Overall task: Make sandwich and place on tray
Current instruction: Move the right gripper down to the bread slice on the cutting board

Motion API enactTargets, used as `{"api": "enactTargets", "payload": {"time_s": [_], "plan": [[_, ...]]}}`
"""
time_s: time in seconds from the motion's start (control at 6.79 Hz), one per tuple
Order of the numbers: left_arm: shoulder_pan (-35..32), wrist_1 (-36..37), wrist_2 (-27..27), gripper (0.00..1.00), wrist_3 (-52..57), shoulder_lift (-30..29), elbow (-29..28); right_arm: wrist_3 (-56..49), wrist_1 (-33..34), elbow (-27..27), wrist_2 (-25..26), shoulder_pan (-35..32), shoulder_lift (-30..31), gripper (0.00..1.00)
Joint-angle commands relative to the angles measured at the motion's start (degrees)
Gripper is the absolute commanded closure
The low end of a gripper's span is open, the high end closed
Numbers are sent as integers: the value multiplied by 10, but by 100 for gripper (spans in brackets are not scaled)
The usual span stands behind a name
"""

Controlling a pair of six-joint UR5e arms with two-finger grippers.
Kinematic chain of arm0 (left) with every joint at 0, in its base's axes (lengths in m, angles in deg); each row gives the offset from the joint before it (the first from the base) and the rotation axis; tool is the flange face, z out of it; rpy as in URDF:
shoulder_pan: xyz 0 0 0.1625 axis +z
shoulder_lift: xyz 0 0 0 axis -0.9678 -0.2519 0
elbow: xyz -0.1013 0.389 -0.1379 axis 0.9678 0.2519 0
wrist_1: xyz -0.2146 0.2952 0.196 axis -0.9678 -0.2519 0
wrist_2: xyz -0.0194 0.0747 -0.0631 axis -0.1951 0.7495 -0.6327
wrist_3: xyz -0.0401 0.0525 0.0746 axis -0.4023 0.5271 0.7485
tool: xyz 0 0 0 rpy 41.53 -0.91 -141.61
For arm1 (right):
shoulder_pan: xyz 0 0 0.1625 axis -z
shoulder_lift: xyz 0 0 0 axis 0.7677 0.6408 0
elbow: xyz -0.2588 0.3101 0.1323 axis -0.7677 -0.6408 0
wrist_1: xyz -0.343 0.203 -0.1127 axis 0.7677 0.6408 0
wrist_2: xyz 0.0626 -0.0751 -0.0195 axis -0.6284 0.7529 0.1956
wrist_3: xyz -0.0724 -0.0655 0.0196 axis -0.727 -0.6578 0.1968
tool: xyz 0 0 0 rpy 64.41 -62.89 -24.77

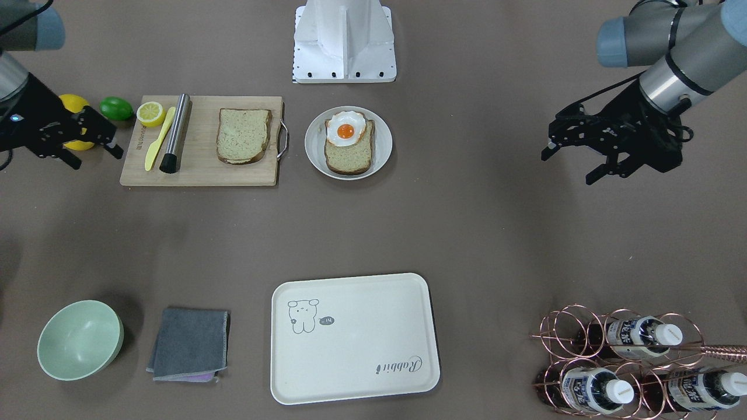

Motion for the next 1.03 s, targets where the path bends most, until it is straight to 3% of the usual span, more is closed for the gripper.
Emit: {"api": "enactTargets", "payload": {"time_s": [0.0,0.44,0.59,0.74,0.88], "plan": [[66,-44,83,2,-81,-2,0,135,-2,22,138,150,-5,3],[73,-45,88,2,-80,-3,-1,163,-3,-1,236,248,-52,6],[73,-45,88,2,-80,-3,-2,163,-3,-1,241,254,-52,21],[73,-45,88,2,-80,-3,-2,160,-2,-1,240,256,-50,44],[73,-46,88,2,-80,-3,-2,158,-2,-2,239,262,-46,46]]}}
